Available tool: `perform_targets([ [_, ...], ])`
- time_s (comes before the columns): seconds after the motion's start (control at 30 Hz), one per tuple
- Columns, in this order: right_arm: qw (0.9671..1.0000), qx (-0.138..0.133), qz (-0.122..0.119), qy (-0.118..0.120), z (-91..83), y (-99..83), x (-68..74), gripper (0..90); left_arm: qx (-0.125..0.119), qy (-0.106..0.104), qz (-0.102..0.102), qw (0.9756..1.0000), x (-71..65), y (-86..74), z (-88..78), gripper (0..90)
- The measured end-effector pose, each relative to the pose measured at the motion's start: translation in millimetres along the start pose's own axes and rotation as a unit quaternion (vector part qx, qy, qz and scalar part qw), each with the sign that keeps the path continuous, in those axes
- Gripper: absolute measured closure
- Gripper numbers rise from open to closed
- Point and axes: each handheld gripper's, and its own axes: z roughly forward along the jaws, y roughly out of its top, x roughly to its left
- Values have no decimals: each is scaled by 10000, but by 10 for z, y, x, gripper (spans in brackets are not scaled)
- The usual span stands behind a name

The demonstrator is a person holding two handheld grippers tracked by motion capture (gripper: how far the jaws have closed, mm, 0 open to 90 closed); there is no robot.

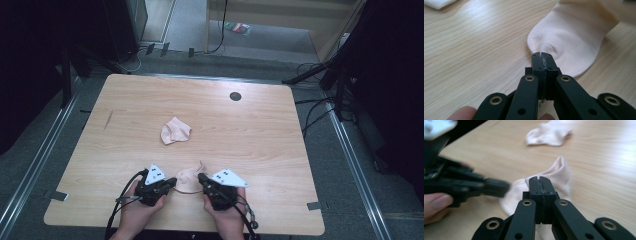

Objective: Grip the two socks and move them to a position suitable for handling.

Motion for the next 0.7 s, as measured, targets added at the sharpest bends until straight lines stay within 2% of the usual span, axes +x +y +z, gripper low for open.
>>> perform_targets([
  [0.07,9997,-19,245,-86,-75,23,-174,900,-86,-16,-138,9999,73,1,-43,900],
  [0.17,9976,101,632,-244,-127,-9,-446,900,-138,26,-189,9997,135,-6,-97,900],
  [0.23,9934,309,1080,-224,-123,-76,-629,900,-136,54,-194,9997,165,-21,-114,900],
  [0.3,9904,409,1274,-351,-113,-131,-725,884,-131,-6,-213,9997,184,-41,-116,900],
  [0.33,9905,470,1113,-650,-108,-149,-743,834,-176,-53,-199,9996,184,-56,-120,900],
  [0.37,9913,414,910,-859,-112,-148,-737,762,-213,-15,-192,9996,186,-65,-123,900],
  [0.4,9913,349,864,-935,-124,-136,-725,714,-280,5,-249,9993,188,-76,-128,871],
  [0.47,9929,175,758,-895,-146,-90,-707,661,-381,32,-320,9988,202,-82,-137,771],
  [0.53,9931,158,747,-885,-131,-86,-692,607,-493,9,-434,9978,219,-77,-137,693],
  [0.6,9942,341,716,-728,-49,-114,-685,551,-471,35,-519,9975,216,-60,-101,617],
  [0.63,9940,421,657,-762,5,-137,-669,545,-402,54,-513,9979,206,-55,-71,606],
  [0.7,9942,507,543,-778,70,-156,-640,539,-286,100,-395,9988,169,-42,-27,587],
])
